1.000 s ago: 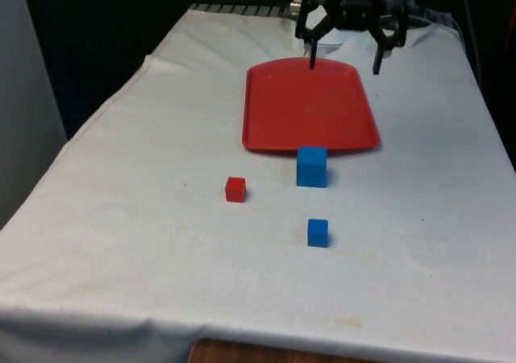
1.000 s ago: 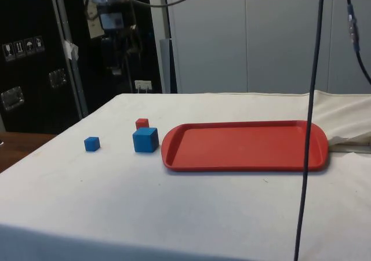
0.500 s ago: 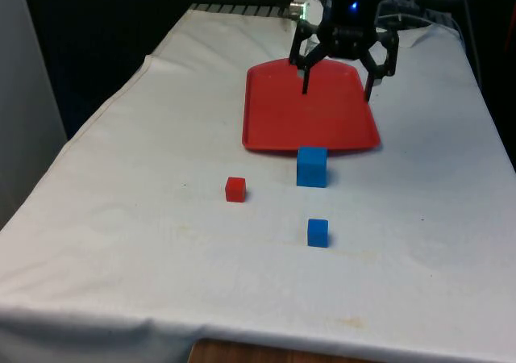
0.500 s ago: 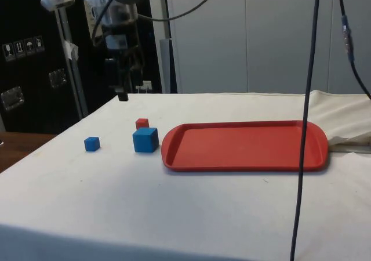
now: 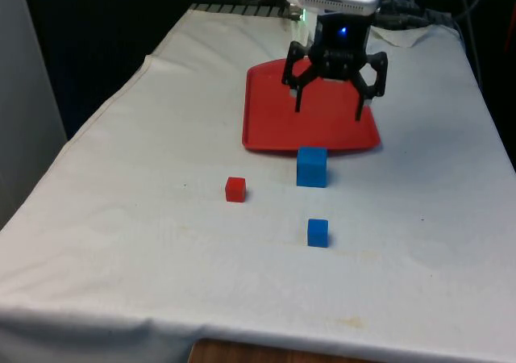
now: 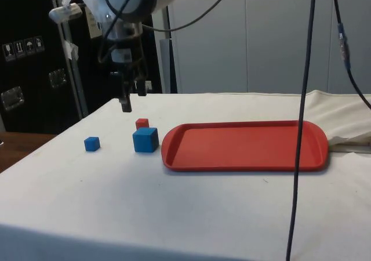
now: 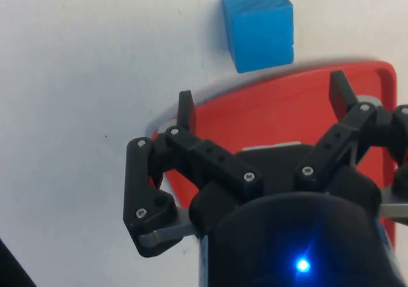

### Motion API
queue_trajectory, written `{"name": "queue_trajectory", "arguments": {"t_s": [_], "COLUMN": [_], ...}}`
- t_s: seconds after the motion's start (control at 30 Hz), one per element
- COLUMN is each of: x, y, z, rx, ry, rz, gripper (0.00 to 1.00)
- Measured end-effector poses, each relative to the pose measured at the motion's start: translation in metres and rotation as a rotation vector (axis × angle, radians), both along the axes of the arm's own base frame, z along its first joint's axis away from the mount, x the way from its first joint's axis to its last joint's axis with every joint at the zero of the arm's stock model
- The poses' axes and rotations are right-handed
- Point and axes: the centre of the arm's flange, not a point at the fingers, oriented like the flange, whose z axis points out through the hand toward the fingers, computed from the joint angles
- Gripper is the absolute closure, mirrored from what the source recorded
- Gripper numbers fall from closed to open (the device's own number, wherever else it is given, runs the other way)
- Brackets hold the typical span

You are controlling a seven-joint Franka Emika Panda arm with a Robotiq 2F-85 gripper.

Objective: Pick up the largest block and place it onto the tray.

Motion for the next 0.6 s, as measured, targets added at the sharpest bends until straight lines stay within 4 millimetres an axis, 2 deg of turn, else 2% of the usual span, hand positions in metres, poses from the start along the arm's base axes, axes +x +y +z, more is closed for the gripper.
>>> {"name": "queue_trajectory", "arguments": {"t_s": [0.3,0.5,0.6], "x": [0.0,-0.006,-0.008], "y": [0.0,-0.007,-0.01], "z": [-0.021,-0.04,-0.043], "rx": [0.012,0.021,0.025], "ry": [-0.011,-0.02,-0.02], "rz": [0.0,0.005,0.007], "gripper": [0.0,0.0,0.0]}}
